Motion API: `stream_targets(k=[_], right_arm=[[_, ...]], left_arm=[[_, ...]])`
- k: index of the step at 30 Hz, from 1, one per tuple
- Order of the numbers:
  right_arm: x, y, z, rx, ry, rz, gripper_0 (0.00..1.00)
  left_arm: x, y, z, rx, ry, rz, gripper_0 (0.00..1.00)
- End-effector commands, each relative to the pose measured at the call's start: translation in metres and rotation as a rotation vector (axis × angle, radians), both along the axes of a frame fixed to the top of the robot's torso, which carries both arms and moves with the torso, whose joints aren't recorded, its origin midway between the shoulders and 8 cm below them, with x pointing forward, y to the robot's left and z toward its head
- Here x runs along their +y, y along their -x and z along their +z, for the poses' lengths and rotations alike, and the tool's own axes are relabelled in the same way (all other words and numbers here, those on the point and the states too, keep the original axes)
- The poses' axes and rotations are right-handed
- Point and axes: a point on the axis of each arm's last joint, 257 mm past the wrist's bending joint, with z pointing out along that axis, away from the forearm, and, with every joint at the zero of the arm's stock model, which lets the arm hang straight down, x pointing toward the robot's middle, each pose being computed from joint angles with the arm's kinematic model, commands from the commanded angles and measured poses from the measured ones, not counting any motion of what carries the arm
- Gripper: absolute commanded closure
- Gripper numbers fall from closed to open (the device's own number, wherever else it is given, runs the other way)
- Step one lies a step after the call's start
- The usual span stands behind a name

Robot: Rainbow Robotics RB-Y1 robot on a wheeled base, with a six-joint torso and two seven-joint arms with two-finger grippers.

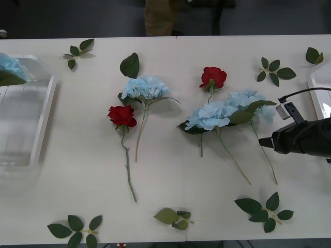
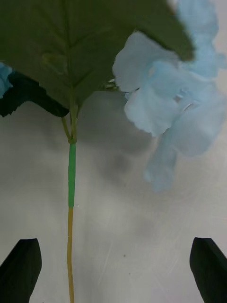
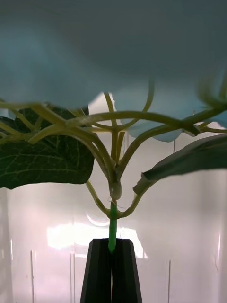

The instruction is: Place the red flowers into the right box and the blue flowers into the left box. If a person shows an open palm, hand one flower to the person first, then continue sorting.

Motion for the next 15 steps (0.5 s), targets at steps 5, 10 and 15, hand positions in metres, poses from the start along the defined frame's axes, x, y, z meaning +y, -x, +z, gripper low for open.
stream_targets(k=[5, 10, 15], right_arm=[[0.057, -0.025, 0.008, -0.004, -0.037, 0.036, 0.09], [0.087, -0.041, 0.009, -0.023, -0.066, 0.045, 0.08], [0.094, -0.049, 0.005, -0.021, -0.011, 0.058, 0.38]], left_arm=[[0.009, -0.004, -0.002, -0.021, -0.115, -0.071, 0.22], [0.01, -0.003, -0.004, -0.017, -0.12, -0.079, 0.13], [0.007, 0.001, -0.008, 0.005, -0.11, -0.086, 0.13]])
